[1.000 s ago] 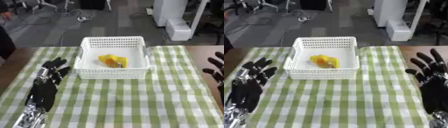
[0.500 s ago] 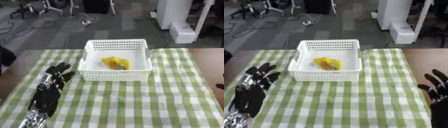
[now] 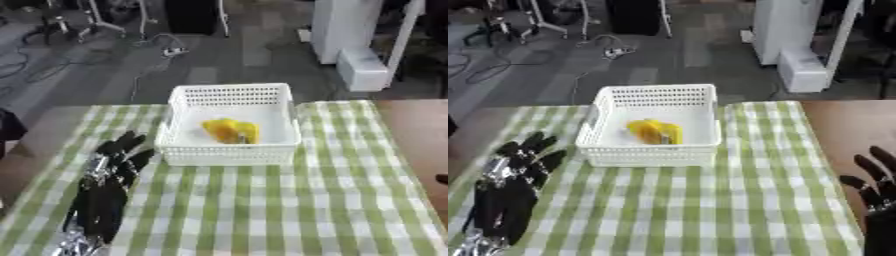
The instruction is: Pick up objects on the table and place them in the box.
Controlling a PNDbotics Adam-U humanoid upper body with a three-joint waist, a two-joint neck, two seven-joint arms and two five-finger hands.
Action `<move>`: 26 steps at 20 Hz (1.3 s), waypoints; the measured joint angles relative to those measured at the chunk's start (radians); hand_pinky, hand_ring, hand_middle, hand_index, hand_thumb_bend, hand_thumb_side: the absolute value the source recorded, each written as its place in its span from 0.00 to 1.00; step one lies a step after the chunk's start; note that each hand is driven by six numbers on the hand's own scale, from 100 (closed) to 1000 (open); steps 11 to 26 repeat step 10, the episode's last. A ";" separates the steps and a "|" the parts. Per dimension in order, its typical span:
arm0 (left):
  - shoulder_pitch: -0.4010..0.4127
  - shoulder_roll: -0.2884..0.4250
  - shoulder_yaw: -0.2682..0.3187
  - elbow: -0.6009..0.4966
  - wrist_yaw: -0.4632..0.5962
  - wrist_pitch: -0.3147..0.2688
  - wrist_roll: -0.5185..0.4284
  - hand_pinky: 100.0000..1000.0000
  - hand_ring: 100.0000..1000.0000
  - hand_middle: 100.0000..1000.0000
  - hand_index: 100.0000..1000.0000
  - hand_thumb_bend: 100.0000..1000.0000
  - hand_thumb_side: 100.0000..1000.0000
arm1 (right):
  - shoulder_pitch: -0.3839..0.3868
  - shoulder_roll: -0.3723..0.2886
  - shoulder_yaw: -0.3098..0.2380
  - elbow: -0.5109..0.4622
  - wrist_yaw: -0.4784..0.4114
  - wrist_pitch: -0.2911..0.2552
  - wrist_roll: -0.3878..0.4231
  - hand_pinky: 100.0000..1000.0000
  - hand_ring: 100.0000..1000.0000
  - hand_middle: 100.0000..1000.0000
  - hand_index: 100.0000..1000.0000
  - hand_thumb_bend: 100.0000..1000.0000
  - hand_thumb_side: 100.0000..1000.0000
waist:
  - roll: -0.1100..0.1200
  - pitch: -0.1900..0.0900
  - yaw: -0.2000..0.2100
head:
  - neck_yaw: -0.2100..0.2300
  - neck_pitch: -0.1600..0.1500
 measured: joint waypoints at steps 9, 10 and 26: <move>-0.001 -0.014 0.010 0.008 -0.009 -0.002 0.001 0.93 0.81 0.85 0.96 0.02 1.00 | -0.020 0.006 0.000 0.012 0.009 0.012 0.003 0.55 0.74 0.74 1.00 0.64 0.74 | 0.018 0.038 0.008 | -0.019 0.114; -0.001 -0.016 0.012 0.008 -0.009 -0.003 0.003 0.93 0.81 0.85 0.96 0.02 1.00 | -0.021 0.009 0.000 0.014 0.012 0.012 0.004 0.55 0.74 0.74 1.00 0.64 0.74 | 0.018 0.040 0.012 | -0.019 0.122; -0.001 -0.016 0.012 0.008 -0.009 -0.003 0.003 0.93 0.81 0.85 0.96 0.02 1.00 | -0.021 0.009 0.000 0.014 0.012 0.012 0.004 0.55 0.74 0.74 1.00 0.64 0.74 | 0.018 0.040 0.012 | -0.019 0.122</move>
